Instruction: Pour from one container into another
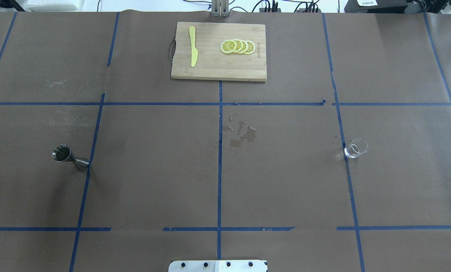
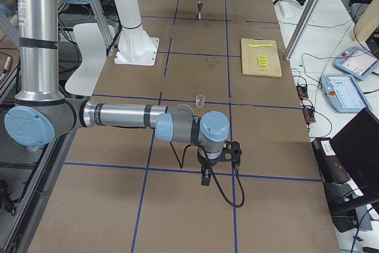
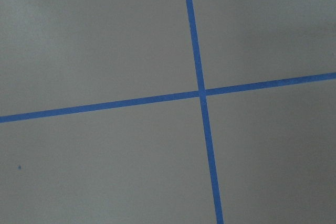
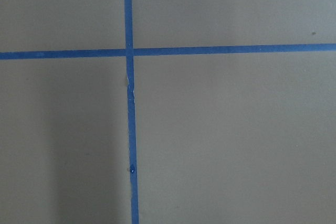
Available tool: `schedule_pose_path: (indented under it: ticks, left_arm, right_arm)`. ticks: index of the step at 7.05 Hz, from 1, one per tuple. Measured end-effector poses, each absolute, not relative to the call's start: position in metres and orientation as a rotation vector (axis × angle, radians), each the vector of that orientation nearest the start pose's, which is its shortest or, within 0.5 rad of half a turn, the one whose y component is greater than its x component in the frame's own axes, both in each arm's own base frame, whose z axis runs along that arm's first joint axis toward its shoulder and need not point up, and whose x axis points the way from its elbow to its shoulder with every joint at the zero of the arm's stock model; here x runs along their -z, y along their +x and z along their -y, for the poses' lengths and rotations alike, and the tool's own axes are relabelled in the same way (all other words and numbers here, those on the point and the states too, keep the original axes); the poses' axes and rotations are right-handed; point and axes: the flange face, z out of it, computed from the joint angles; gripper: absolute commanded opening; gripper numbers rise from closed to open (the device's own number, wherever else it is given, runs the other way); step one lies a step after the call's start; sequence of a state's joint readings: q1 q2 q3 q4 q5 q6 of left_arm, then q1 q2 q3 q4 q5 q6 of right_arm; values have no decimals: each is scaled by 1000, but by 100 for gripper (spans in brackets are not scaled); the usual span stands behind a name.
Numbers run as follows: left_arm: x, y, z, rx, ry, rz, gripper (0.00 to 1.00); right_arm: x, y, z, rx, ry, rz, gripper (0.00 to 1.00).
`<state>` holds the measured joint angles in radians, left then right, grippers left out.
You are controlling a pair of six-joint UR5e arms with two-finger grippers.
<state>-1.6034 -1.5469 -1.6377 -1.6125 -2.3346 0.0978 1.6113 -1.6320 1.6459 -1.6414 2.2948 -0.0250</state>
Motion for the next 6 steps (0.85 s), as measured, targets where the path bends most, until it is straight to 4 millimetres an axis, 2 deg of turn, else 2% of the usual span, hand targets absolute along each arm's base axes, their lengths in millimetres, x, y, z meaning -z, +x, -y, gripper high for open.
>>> schedule_pose_path:
  ticks: [3,6]
  left_arm:
    - [-628,-74,479,-98,136,-846,100]
    - [-633,-73,474,-92,124,-869,100]
  right_arm:
    - [-664,86,456,-35,-35,725,100]
    - [-666,86,455,-40,-40,725,100]
